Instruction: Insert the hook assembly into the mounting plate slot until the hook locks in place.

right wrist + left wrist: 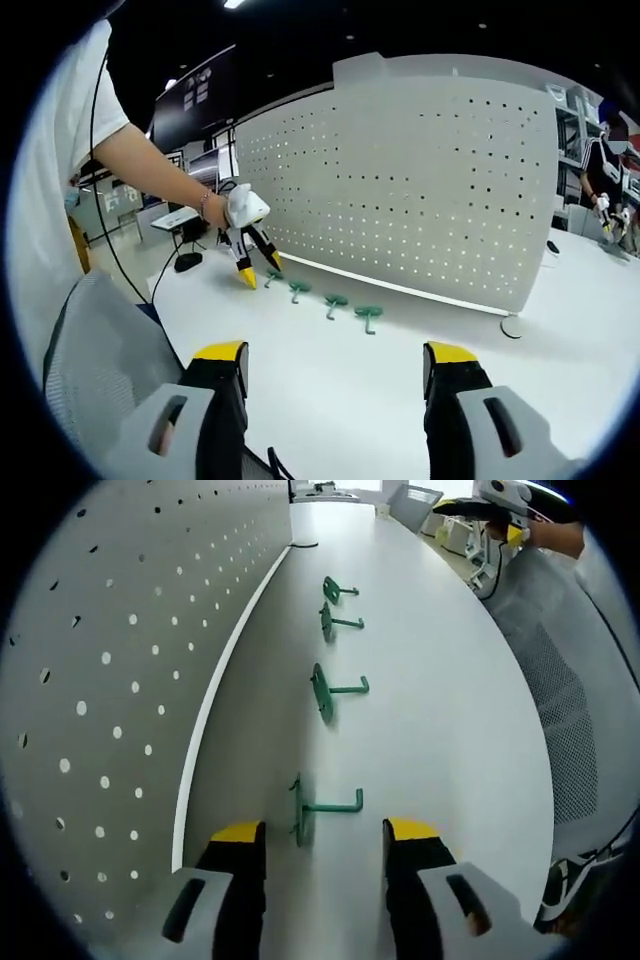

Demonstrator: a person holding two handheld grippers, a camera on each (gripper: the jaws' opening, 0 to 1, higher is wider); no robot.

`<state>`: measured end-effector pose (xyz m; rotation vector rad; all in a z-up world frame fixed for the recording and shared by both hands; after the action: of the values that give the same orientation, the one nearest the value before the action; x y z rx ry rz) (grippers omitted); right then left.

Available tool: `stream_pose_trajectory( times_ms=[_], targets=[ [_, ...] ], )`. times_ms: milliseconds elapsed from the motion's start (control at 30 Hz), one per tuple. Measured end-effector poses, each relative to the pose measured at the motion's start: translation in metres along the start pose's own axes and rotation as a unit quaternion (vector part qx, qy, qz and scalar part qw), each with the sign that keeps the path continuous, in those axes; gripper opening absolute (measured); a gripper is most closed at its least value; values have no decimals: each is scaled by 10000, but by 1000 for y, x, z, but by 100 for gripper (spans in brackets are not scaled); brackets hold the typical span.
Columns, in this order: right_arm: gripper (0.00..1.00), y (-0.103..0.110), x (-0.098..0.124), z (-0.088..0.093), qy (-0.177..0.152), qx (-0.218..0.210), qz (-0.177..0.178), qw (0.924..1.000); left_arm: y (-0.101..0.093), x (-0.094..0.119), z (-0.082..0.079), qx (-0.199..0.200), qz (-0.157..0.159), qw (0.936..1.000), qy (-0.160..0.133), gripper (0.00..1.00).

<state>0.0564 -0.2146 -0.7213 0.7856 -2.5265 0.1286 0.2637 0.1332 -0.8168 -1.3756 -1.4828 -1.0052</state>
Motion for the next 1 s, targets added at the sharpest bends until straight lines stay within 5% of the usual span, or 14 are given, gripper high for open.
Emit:
stream_pose_trajectory(
  times_ms=[1000],
  targets=[
    [70, 1, -3, -3, -25, 33, -60, 10000, 10, 1, -1, 247, -384, 9988, 197, 8]
  ],
)
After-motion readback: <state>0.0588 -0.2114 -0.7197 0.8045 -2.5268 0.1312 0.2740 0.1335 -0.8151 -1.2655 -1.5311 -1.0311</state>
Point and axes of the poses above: the point that each gripper's makers call its tool centre point, and the gripper's own axes: x roughly backward along the fingers, y roughly to its left, z roughly out of its underside, the point moved 7 cm from there along x, roughly backward along the fingers, and after that the axes turned 6 degrees about y, right-handed, at the moved point
